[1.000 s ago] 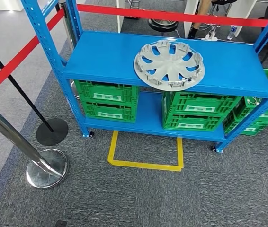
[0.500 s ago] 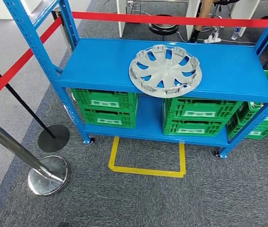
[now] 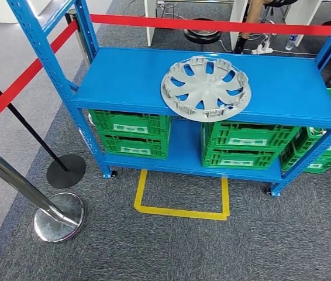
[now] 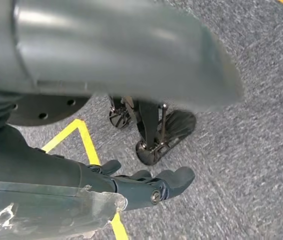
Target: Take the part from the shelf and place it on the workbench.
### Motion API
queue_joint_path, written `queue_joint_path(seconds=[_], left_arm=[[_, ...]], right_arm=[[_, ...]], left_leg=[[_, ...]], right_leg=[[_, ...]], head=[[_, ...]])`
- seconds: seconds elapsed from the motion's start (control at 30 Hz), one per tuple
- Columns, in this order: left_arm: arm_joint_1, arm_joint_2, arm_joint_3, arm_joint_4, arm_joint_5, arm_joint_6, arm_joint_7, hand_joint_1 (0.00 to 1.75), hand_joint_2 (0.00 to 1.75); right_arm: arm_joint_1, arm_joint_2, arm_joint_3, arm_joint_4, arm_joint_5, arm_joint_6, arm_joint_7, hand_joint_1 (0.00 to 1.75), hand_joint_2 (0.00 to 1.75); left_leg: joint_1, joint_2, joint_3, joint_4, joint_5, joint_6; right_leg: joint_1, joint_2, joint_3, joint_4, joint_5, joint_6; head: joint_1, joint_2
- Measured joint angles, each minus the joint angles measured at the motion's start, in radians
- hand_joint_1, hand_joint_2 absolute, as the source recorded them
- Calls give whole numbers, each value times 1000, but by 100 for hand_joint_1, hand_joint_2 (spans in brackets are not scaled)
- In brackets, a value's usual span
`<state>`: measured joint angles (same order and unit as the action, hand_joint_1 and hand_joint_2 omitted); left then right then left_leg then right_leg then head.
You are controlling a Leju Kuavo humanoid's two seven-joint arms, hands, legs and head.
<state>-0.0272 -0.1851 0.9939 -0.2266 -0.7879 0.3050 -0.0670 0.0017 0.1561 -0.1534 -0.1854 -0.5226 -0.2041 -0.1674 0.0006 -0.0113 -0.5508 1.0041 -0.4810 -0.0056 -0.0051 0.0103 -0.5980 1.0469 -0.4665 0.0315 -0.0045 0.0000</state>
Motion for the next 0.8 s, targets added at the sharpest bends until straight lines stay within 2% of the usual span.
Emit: queue_joint_path(seconds=[0.8], left_arm=[[111,115,-607,-90,500,-192,39,0,0]], right_arm=[[86,-86,79,-128,0,0,105,0,0]], left_leg=[[0,0,5,0,-2,0]], right_leg=[[0,0,7,-2,-1,1]], head=[[0,0]])
